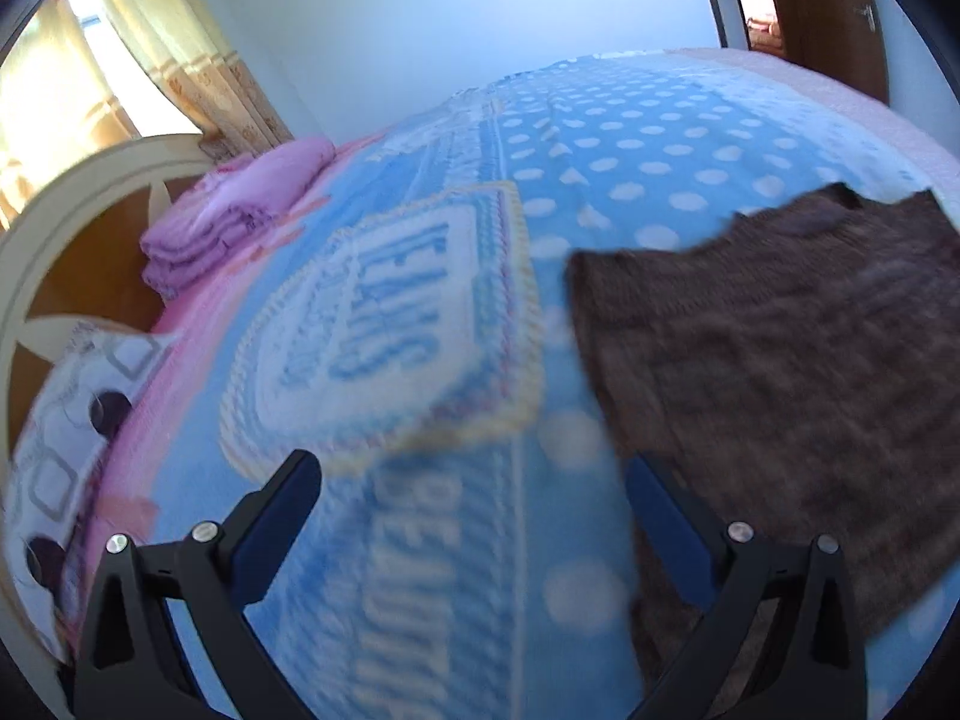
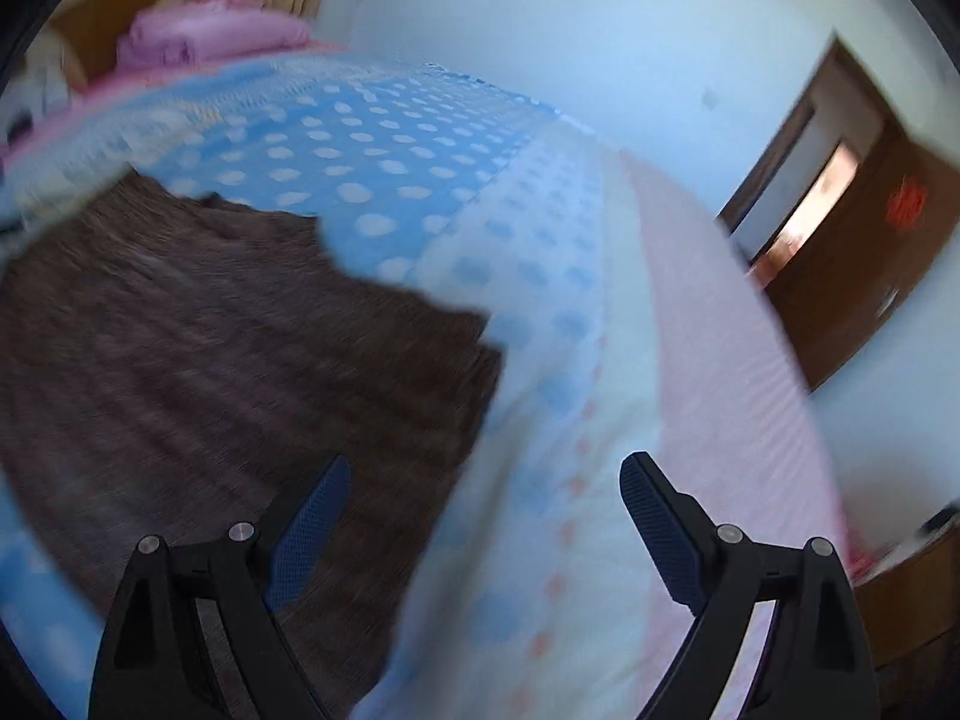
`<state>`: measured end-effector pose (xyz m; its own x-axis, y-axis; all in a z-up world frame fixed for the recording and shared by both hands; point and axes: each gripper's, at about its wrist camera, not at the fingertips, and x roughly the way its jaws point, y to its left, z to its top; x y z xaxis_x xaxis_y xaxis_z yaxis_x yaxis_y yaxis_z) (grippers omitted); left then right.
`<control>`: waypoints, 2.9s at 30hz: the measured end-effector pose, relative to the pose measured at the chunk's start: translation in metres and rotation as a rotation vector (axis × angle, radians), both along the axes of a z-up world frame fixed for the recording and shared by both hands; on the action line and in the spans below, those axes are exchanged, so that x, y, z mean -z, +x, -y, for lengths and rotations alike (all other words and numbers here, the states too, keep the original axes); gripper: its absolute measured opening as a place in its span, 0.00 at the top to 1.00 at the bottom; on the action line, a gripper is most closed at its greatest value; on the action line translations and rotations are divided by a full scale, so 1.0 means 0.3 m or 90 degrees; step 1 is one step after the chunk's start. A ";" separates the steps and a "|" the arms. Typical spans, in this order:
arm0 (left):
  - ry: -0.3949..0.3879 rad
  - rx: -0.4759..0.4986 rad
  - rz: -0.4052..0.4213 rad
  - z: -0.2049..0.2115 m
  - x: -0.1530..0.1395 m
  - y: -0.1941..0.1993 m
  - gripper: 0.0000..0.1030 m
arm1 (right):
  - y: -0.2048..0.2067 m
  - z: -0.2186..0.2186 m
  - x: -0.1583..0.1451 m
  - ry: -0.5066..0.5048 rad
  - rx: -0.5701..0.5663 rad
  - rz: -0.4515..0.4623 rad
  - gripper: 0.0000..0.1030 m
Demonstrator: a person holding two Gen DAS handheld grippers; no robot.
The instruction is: Fold small clothes
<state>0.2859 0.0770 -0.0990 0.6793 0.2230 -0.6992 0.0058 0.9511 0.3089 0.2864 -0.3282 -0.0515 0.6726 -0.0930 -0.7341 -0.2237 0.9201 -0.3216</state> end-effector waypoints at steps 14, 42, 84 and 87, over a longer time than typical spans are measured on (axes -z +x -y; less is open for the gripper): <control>-0.092 -0.013 -0.020 0.065 0.112 -0.164 0.00 | -0.273 0.052 0.181 0.302 0.059 -0.090 0.91; -0.073 -0.066 0.008 0.045 0.123 -0.189 0.00 | -0.127 -0.339 0.182 0.185 0.019 -0.042 0.49; -0.215 -0.061 0.009 -0.121 0.059 -0.341 0.00 | -0.456 -0.509 0.200 0.072 -0.048 0.049 0.36; -0.232 -0.072 0.019 -0.185 0.027 -0.295 0.00 | -0.467 -0.586 0.172 0.071 -0.088 0.061 0.36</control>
<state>0.1973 0.1325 -0.1071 0.6863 0.0386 -0.7263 -0.1100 0.9926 -0.0511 0.1463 -0.1526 -0.1030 0.7409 0.0830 -0.6664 -0.3229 0.9141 -0.2452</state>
